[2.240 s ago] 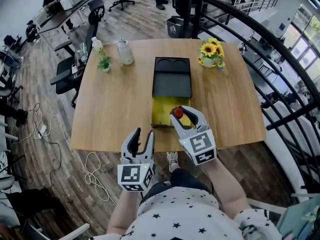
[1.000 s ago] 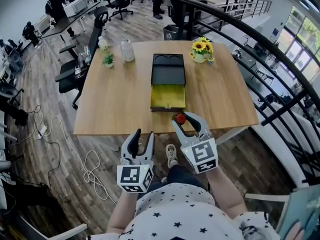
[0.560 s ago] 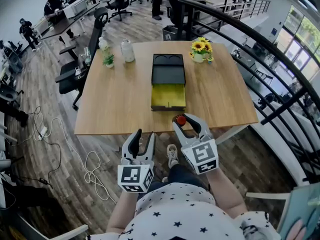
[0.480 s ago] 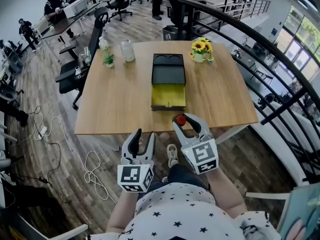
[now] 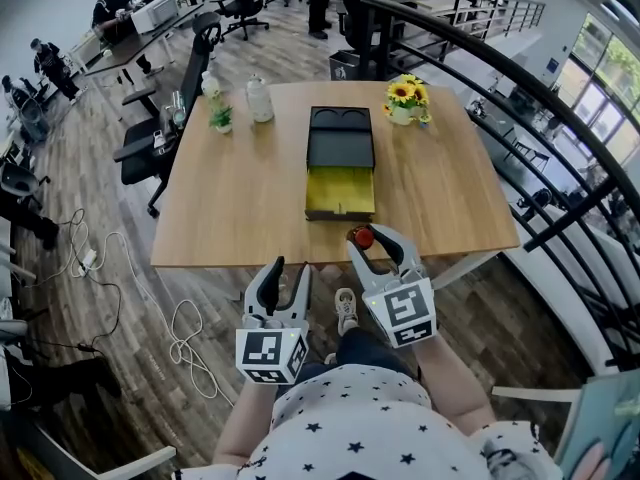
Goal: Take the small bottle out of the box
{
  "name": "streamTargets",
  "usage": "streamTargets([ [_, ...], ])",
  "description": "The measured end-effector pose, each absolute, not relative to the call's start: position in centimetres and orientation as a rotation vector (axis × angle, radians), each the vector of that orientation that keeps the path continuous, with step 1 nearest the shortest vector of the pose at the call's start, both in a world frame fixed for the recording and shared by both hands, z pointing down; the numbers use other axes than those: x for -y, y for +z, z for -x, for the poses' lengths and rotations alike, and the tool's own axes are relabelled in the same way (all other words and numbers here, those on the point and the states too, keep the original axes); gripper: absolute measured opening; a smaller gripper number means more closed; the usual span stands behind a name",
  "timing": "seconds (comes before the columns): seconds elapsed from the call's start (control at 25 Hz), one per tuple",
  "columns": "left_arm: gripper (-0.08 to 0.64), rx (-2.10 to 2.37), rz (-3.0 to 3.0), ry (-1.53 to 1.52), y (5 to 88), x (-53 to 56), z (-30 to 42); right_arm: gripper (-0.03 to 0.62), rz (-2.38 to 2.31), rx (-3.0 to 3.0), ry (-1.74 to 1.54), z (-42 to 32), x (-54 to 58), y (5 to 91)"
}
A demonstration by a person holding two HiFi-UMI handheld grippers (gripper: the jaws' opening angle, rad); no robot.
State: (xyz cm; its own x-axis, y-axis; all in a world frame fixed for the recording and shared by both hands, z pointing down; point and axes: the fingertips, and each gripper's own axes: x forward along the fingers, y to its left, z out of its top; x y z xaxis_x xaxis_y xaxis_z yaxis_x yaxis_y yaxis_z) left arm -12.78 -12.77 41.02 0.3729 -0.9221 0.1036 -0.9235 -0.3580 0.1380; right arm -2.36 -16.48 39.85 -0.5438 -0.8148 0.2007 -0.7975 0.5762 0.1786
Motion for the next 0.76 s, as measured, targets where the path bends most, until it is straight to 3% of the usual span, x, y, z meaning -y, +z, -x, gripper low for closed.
streamTargets([
  [0.76, 0.164, 1.675, -2.442, 0.014, 41.22, 13.44, 12.7, 0.147, -1.329, 2.563, -0.099, 2.5, 17.14, 39.94],
])
